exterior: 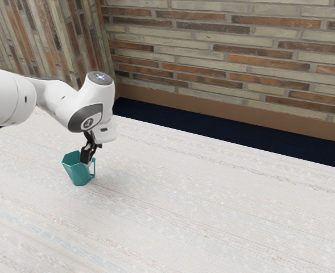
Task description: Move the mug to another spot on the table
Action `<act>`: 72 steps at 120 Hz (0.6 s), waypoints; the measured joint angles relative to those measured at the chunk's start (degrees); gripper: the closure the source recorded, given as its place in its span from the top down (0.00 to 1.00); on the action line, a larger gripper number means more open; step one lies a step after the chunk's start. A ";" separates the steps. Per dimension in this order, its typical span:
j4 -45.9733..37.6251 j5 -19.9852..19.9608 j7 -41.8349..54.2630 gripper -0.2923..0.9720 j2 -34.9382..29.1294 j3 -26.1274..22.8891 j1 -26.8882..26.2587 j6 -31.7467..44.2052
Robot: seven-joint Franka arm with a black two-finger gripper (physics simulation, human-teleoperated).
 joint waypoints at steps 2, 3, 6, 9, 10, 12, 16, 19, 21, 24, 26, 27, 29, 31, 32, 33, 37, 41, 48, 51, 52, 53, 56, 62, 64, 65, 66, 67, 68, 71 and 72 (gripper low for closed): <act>-0.08 -0.03 -0.03 0.77 0.13 0.03 0.04 0.27; -0.11 -0.08 -0.05 0.77 0.19 0.04 0.06 0.39; -0.22 -0.35 -0.09 0.77 0.39 0.07 0.13 0.79; -0.35 -0.63 -0.14 0.77 0.58 0.10 0.18 1.18; -0.38 -0.72 -0.16 0.77 0.63 0.12 0.19 1.30; -0.43 -0.95 -0.20 0.77 0.73 0.14 0.25 1.55; -0.49 -1.34 -0.27 0.77 0.96 0.19 0.38 1.98; -0.51 -1.65 -0.33 0.77 1.12 0.23 0.52 2.27; -0.52 -1.89 -0.37 0.77 1.25 0.25 0.61 2.45; -0.51 -2.24 -0.42 0.77 1.47 0.30 0.70 2.69; -0.50 -2.48 -0.46 0.77 1.59 0.32 0.77 2.83; -0.50 -2.60 -0.47 0.77 1.65 0.33 0.81 2.90; -0.50 -2.83 -0.51 0.77 1.74 0.34 0.88 3.10; -0.50 -3.04 -0.54 0.77 1.85 0.35 0.98 3.32; -0.50 -3.14 -0.55 0.77 1.91 0.36 1.02 3.43; -0.49 -3.24 -0.57 0.77 1.96 0.36 1.06 3.54; -0.48 -3.57 -0.65 0.77 2.19 0.39 1.16 3.94; -0.48 -3.80 -0.74 0.77 2.47 0.51 1.31 4.28; -0.42 -4.11 -0.91 0.77 2.96 0.66 1.55 4.75; -0.41 -4.21 -0.97 0.77 3.16 0.69 1.69 4.92; -0.40 -4.24 -0.99 0.77 3.22 0.69 1.73 4.97; -0.40 -4.27 -1.02 0.77 3.30 0.70 1.77 5.02; -0.39 -4.34 -1.10 0.77 3.49 0.71 1.85 5.16; -0.33 -4.67 -1.28 0.77 3.93 0.73 1.97 5.38; -0.32 -4.79 -1.33 0.77 4.06 0.73 2.00 5.45; -0.32 -4.87 -1.36 0.77 4.11 0.73 2.01 5.48; -0.32 -4.94 -1.38 0.77 4.16 0.73 2.01 5.50; -0.31 -5.01 -1.41 0.77 4.22 0.73 2.02 5.53; -0.31 -5.08 -1.44 0.77 4.28 0.73 2.03 5.56; -0.24 -5.27 -1.51 0.77 4.43 0.73 2.05 5.64; -0.22 -5.32 -1.53 0.77 4.47 0.73 2.07 5.67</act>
